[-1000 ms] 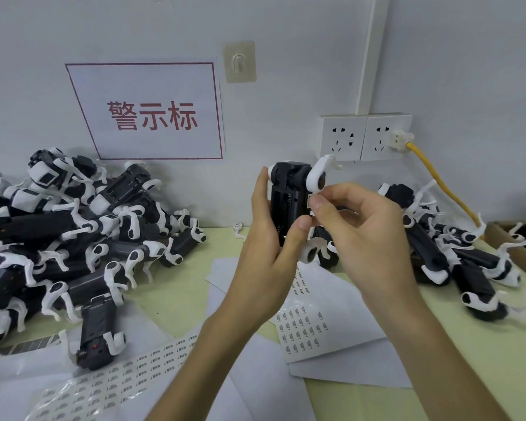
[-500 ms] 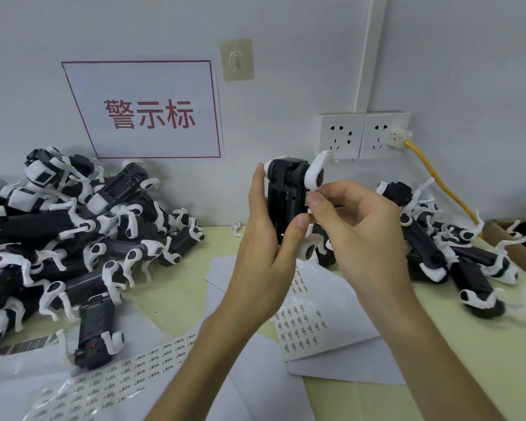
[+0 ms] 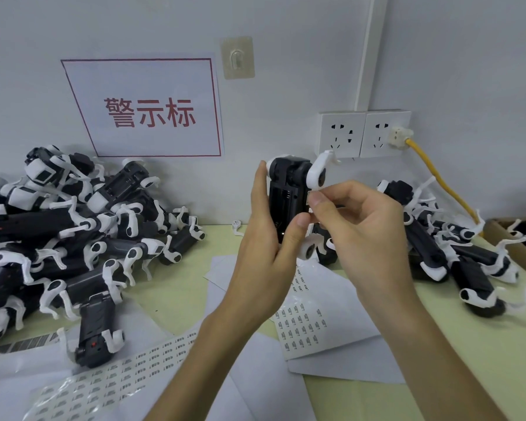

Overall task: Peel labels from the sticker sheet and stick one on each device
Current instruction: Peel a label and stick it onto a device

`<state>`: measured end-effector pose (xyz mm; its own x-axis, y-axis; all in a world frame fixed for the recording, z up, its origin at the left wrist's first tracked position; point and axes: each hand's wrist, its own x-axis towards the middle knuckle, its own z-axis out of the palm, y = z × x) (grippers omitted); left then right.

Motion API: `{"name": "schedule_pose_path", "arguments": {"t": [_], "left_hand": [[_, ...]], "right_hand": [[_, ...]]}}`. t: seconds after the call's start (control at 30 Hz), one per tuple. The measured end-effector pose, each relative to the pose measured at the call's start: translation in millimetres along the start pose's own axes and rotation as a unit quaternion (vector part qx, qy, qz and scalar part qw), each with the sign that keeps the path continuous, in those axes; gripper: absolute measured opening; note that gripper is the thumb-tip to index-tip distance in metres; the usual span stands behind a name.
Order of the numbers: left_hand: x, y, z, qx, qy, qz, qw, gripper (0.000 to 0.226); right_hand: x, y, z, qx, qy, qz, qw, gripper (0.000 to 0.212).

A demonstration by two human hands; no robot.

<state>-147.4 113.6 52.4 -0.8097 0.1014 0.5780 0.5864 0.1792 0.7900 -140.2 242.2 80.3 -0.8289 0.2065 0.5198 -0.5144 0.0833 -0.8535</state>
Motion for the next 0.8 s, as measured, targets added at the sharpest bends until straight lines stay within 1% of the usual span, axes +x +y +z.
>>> {"name": "schedule_pose_path", "arguments": {"t": [0.1,0.2,0.27,0.37,0.43,0.5,0.6,0.7,0.8], "left_hand": [[1,-2,-3,0.006,-0.014,0.001,1.000,0.074],[2,-9,-8,-0.021,-0.039,-0.005,0.999,0.066],[2,-9,-9,-0.074,-0.054,-0.034,0.995,0.056],[2,-9,-7,-0.127,-0.067,-0.066,0.987,0.042],[3,-9,-7,-0.142,-0.070,-0.081,0.984,0.042],[4,-8,-8,-0.152,-0.075,-0.090,0.981,0.040],[3,-5,-7,-0.157,-0.091,-0.090,0.979,0.040],[2,0,-7,-0.138,-0.108,-0.076,0.981,0.040],[1,6,-9,-0.124,-0.119,-0.051,0.984,0.035]], "right_hand": [[2,2,-2,0.033,-0.001,0.044,0.998,0.016],[6,5,-5,0.078,-0.015,0.117,0.990,0.039],[8,8,-5,0.086,-0.064,0.147,0.983,0.042],[10,15,-7,0.095,-0.136,0.173,0.971,0.037],[11,15,-10,0.094,-0.155,0.164,0.970,0.035],[11,13,-10,0.071,-0.168,0.130,0.975,0.034],[9,12,-9,0.039,-0.155,0.084,0.984,0.038],[9,13,-9,0.035,-0.157,0.068,0.985,0.047],[9,13,-9,0.059,-0.183,0.044,0.980,0.037]]}}
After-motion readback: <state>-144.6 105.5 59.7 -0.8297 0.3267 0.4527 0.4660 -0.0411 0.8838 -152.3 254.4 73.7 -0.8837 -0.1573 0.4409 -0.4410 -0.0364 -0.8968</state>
